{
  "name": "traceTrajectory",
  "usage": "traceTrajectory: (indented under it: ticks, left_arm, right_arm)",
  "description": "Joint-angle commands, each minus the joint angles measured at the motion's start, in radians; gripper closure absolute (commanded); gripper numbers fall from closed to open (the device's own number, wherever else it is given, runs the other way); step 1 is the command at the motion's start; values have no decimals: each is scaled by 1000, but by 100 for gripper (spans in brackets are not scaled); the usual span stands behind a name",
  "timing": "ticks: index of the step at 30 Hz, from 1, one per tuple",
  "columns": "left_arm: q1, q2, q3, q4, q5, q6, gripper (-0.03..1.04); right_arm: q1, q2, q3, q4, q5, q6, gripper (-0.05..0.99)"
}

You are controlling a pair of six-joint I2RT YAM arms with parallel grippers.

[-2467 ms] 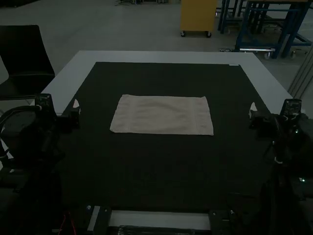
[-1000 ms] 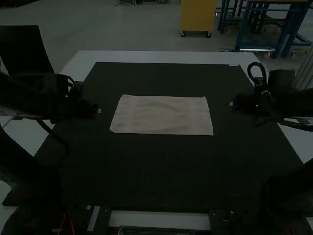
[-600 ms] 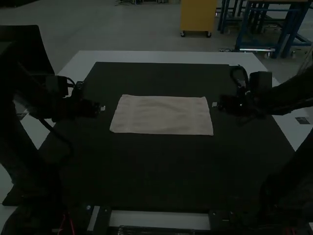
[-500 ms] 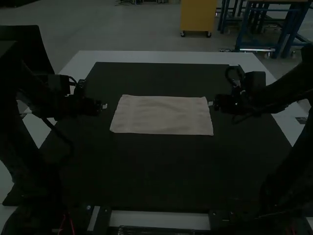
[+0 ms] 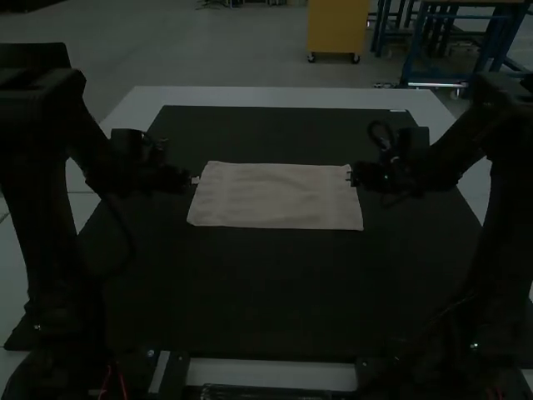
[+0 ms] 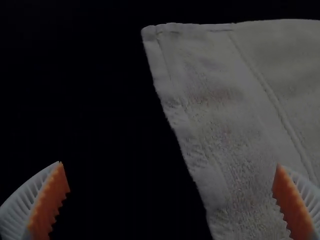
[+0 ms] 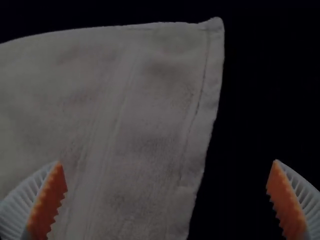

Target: Fold the towel.

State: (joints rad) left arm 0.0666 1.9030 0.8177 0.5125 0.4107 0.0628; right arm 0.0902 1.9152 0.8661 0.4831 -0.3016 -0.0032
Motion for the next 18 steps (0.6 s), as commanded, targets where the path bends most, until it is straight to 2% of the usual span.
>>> traceTrajectory:
  ticks: [1,8,18]
  left_arm:
    - [-11,24,61,8,22,-15,5]
    - [-33,82,167,0,42,-54,5]
    - [-57,168,238,-17,37,-60,5]
  right_arm:
    - [14,36,51,15,24,3,2]
    - [17,114,132,15,25,0,2]
    - [26,202,185,37,25,-3,2]
